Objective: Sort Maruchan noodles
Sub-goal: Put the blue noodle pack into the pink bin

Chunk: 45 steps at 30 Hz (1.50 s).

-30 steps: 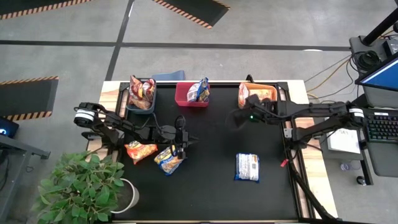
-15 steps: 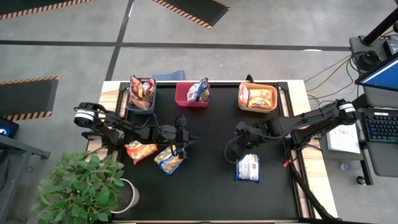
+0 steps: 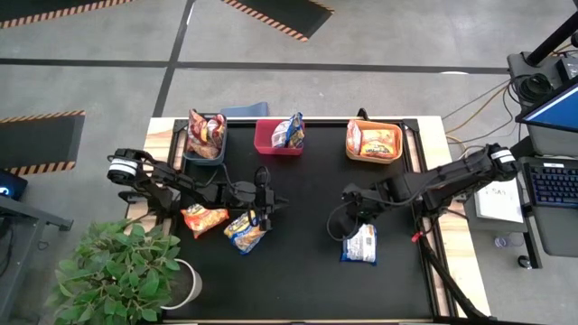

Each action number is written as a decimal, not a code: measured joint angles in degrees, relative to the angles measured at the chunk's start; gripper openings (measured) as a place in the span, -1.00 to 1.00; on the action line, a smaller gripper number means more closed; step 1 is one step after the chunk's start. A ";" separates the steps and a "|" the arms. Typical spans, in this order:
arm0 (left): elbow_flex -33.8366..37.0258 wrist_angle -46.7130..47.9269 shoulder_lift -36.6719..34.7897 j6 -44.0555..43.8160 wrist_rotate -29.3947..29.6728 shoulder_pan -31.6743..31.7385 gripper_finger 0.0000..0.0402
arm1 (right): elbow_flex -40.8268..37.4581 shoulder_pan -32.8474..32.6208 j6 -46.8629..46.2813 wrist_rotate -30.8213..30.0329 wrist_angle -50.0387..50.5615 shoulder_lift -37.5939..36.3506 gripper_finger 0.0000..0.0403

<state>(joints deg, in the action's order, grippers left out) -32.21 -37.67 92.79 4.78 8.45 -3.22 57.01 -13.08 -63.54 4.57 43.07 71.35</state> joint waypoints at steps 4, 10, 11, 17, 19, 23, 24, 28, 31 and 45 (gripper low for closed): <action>0.00 0.00 0.00 0.58 0.00 0.00 -0.81 | 0.00 -2.00 -3.34 0.42 -0.10 0.00 -0.96; 0.00 -0.03 0.00 2.22 0.03 0.00 -0.81 | 0.00 -5.97 -8.77 0.53 -0.11 0.02 -0.96; 0.00 -0.08 0.00 2.25 0.04 0.00 -0.81 | 0.00 -6.67 -9.64 0.58 -0.10 0.02 -0.96; 0.00 -0.85 0.00 3.20 0.07 0.04 -0.81 | -0.02 -10.43 -14.98 0.55 -0.09 0.04 -0.96; 0.00 -0.90 0.00 3.23 0.07 0.04 -0.81 | -0.02 -11.50 -16.34 0.51 -0.09 0.04 -0.96; 0.00 -0.90 0.00 3.18 0.07 0.04 -0.81 | -0.09 -13.12 -17.93 0.31 -0.09 0.07 -0.96; 0.00 -0.90 0.00 3.12 0.07 0.04 -0.81 | -0.18 -13.43 -18.25 -0.07 -0.13 0.09 -0.96; 0.00 -0.90 0.00 2.37 0.08 0.04 -0.81 | -1.07 -14.05 -19.79 -1.58 -0.08 0.74 -0.96; 0.00 -0.90 0.00 2.23 0.09 0.04 -0.81 | -1.81 -14.32 -19.87 -1.31 0.12 2.65 -0.96; 0.00 -1.31 0.00 -0.41 0.07 0.04 -0.81 | -1.89 -13.18 -14.84 0.38 2.36 15.29 -0.96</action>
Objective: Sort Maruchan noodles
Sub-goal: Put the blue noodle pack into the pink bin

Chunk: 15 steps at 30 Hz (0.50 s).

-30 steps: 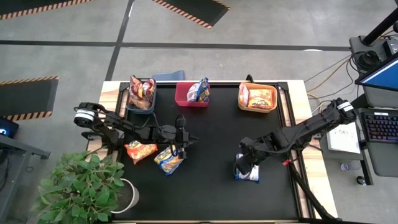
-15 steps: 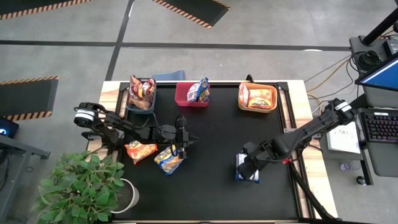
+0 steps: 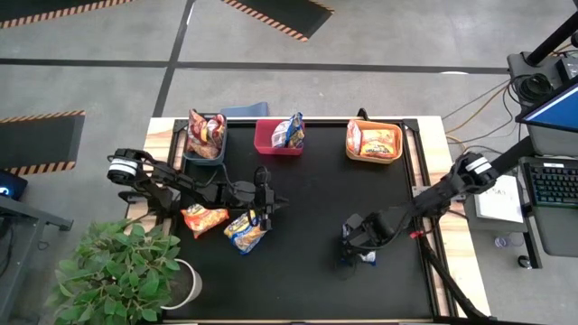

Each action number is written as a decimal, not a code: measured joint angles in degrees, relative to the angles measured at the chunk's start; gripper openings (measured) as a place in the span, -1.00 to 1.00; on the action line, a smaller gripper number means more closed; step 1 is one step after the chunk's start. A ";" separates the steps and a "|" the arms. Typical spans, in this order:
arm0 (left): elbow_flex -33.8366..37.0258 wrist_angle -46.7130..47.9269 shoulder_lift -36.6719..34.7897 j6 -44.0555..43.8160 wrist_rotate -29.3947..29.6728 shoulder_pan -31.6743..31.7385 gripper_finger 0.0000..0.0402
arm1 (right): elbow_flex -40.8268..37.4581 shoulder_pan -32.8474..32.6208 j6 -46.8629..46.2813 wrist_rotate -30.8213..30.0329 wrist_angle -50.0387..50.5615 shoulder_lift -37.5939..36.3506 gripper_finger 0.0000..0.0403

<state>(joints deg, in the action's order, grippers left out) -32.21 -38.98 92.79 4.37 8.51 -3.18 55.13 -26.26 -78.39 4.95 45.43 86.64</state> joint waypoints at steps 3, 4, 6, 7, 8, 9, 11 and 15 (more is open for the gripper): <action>0.00 -0.06 0.00 -1.38 -0.02 0.00 -0.81 | 0.39 1.84 3.21 -8.88 -1.64 1.39 -0.96; -0.02 -0.17 0.00 -1.86 -0.04 0.00 -0.81 | 0.72 2.56 4.54 -12.58 -2.58 1.64 -0.96; 0.00 -0.34 0.00 -2.49 -0.02 0.00 -0.81 | 1.15 4.05 8.67 -18.94 -5.46 1.65 -0.96; 0.00 -0.42 0.00 -2.74 -0.04 0.00 -0.81 | 1.35 4.76 10.92 -21.31 -7.07 1.39 -0.96; 0.00 -0.47 0.00 -3.09 -0.04 0.00 -0.81 | 1.60 5.38 13.20 -23.41 -8.16 0.99 -0.96; 0.00 -0.46 0.00 -3.47 -0.04 0.00 -0.81 | 1.94 5.99 15.15 -24.95 -8.84 0.46 -0.96; 0.00 -0.48 0.00 -3.74 -0.04 0.00 -0.81 | 2.77 6.76 19.13 -26.65 -9.01 -1.08 -0.96; -0.02 -1.46 0.00 -4.53 -0.06 0.00 -0.81 | 2.76 6.95 25.22 -27.43 -8.75 -4.84 -0.96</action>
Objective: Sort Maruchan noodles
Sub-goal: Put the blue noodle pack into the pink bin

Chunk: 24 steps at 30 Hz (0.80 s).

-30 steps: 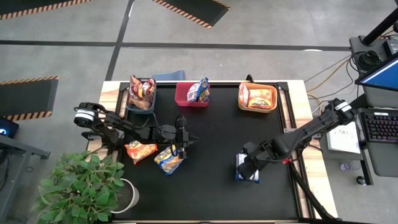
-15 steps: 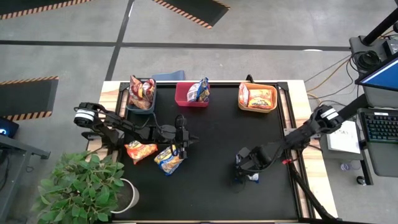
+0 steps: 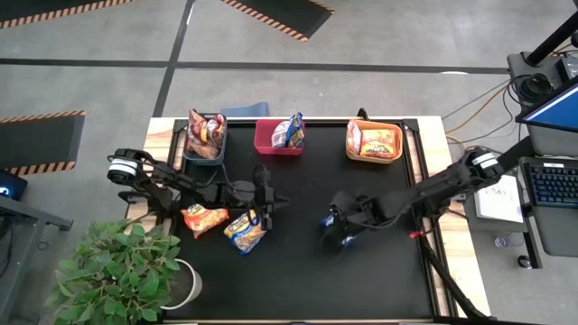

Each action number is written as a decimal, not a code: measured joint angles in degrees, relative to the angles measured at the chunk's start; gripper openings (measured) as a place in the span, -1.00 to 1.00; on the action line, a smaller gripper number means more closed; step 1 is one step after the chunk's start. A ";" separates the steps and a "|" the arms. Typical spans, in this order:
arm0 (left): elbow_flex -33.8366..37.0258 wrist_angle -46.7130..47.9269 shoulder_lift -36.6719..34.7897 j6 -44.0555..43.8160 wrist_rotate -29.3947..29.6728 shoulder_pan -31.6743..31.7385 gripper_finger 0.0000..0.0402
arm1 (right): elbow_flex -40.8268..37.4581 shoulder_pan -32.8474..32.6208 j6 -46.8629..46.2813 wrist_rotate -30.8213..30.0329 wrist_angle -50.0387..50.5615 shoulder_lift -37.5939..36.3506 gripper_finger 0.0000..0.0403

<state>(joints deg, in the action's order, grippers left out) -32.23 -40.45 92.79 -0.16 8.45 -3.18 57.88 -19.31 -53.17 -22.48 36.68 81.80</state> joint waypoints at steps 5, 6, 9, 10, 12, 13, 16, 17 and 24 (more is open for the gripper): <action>0.00 -4.19 0.00 -0.38 -0.05 0.00 -0.81 | -1.98 -1.51 2.84 2.73 0.85 -4.93 -0.96; 0.02 -5.30 0.00 -0.38 -0.05 0.00 -0.81 | -2.83 -1.86 2.86 4.18 0.71 -5.86 -0.96; 0.00 -8.06 0.00 0.07 -0.07 0.00 -0.81 | -5.88 -2.97 1.40 8.00 0.47 -7.91 -0.96; -0.04 -8.67 0.00 0.29 -0.07 0.00 -0.81 | -7.13 -3.32 0.46 9.33 0.46 -8.26 -0.96; -0.63 -8.92 0.00 0.67 -0.07 0.00 -0.81 | -9.72 -3.93 -1.52 12.43 0.80 -8.36 -0.96; -0.97 -9.00 0.00 0.73 -0.11 0.00 -0.81 | -11.01 -4.10 -2.81 13.68 0.70 -8.23 -0.96; -1.99 -8.94 0.00 0.86 -0.13 0.00 -0.81 | -14.57 -4.25 -6.59 14.50 0.58 -7.25 -0.96; -2.26 -8.91 0.00 1.04 -0.13 0.00 -0.81 | -15.58 -4.17 -7.46 14.13 0.28 -6.64 -0.96; -3.78 -7.63 0.00 2.86 -0.13 0.00 -0.81 | -19.12 -3.26 -4.36 7.61 -13.78 -4.00 -0.96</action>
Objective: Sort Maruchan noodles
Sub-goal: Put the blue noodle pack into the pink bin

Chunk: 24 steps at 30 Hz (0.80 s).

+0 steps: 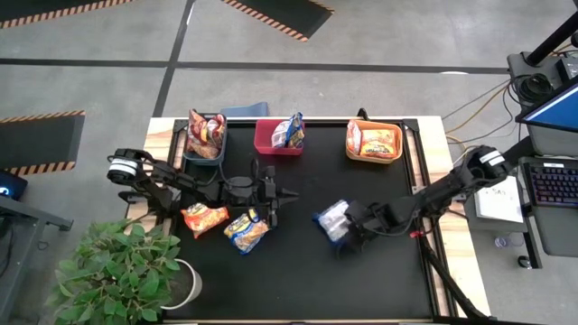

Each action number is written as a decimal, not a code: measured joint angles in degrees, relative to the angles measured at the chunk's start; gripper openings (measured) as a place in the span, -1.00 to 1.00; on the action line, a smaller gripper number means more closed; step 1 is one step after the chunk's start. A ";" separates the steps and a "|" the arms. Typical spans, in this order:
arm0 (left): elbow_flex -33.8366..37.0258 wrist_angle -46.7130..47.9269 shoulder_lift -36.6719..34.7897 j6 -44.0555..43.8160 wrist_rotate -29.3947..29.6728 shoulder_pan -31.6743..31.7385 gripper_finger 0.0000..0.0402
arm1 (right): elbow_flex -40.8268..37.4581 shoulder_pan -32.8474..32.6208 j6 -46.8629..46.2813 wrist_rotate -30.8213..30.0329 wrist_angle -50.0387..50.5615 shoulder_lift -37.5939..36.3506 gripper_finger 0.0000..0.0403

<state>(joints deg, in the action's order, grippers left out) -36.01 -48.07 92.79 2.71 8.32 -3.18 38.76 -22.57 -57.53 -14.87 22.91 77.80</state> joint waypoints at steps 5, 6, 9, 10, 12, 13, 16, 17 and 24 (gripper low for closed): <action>0.00 2.29 -0.48 0.06 -0.04 0.00 -0.81 | -0.05 2.11 12.92 -11.56 -13.70 -0.08 -0.96; 0.00 2.74 -0.56 0.21 -0.29 0.00 -0.81 | -0.06 2.80 16.45 -11.60 -14.97 -0.40 -0.96; -0.02 4.24 -0.83 0.72 -0.31 0.00 -0.81 | 0.71 4.93 27.03 -10.75 -16.11 -1.51 -0.96; -0.22 4.28 -0.87 0.65 -0.31 0.00 -0.81 | 0.79 5.69 30.27 -10.74 -16.02 -2.01 -0.96; -1.10 4.31 -0.89 0.09 -0.31 -0.08 -0.81 | 0.90 7.52 36.67 -10.64 -16.65 -3.45 -0.96; -1.76 4.60 -0.93 -0.10 -0.31 -0.10 -0.81 | 0.90 8.51 40.10 -10.71 -17.44 -4.08 -0.96; -4.23 6.81 -1.01 -0.25 -0.33 -0.44 -0.81 | 0.90 11.76 50.84 -10.60 -21.94 -6.20 -0.96; -5.13 8.12 -1.01 -0.25 -0.39 -0.65 -0.81 | 0.90 13.01 53.51 -10.09 -23.38 -6.99 -0.96; -11.16 24.50 -1.01 -1.18 -4.92 -2.28 -0.66 | 0.12 18.91 54.11 3.10 -23.77 -10.75 -0.96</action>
<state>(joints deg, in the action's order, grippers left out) -47.17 -23.57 91.79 1.53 3.40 -5.46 38.89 -3.67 -3.42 -11.77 -0.86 67.05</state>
